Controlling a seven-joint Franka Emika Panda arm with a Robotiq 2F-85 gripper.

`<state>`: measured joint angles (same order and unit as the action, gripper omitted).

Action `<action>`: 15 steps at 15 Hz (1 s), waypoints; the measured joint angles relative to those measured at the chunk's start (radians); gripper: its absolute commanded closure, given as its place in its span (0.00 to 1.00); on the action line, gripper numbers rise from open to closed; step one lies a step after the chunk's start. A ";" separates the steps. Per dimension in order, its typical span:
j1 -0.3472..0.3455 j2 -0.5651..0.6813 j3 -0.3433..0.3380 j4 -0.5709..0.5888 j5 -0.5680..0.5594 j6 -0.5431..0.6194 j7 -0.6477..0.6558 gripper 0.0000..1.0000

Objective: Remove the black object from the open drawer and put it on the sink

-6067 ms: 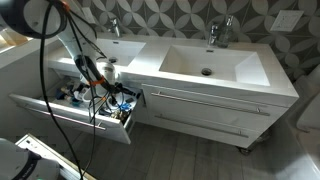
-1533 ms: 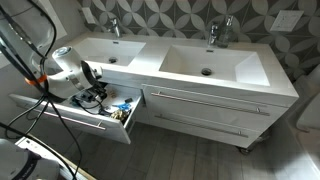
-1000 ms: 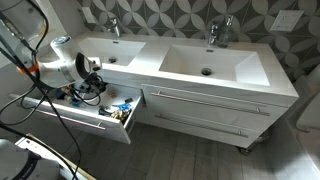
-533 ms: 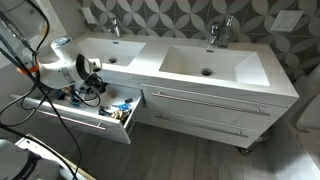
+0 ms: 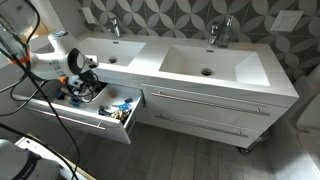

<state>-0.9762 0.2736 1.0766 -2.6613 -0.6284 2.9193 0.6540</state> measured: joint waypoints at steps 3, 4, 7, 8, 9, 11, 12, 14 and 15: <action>-0.191 -0.004 0.221 0.034 0.114 -0.089 -0.061 0.98; -0.258 -0.004 0.290 0.051 0.135 -0.112 -0.072 0.98; -0.473 -0.002 0.492 0.108 0.150 -0.176 -0.077 0.98; -0.546 -0.002 0.559 0.127 0.149 -0.194 -0.075 0.98; -0.621 -0.002 0.624 0.147 0.144 -0.207 -0.070 0.98; -0.769 0.003 0.747 0.185 0.116 -0.228 -0.049 0.98; -0.836 0.010 0.799 0.202 0.090 -0.230 -0.032 0.98; -0.948 0.030 0.879 0.228 0.032 -0.230 0.002 0.98; -0.994 0.042 0.908 0.236 0.005 -0.228 0.017 0.98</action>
<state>-1.9699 0.3153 1.9842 -2.4252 -0.6234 2.6912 0.6709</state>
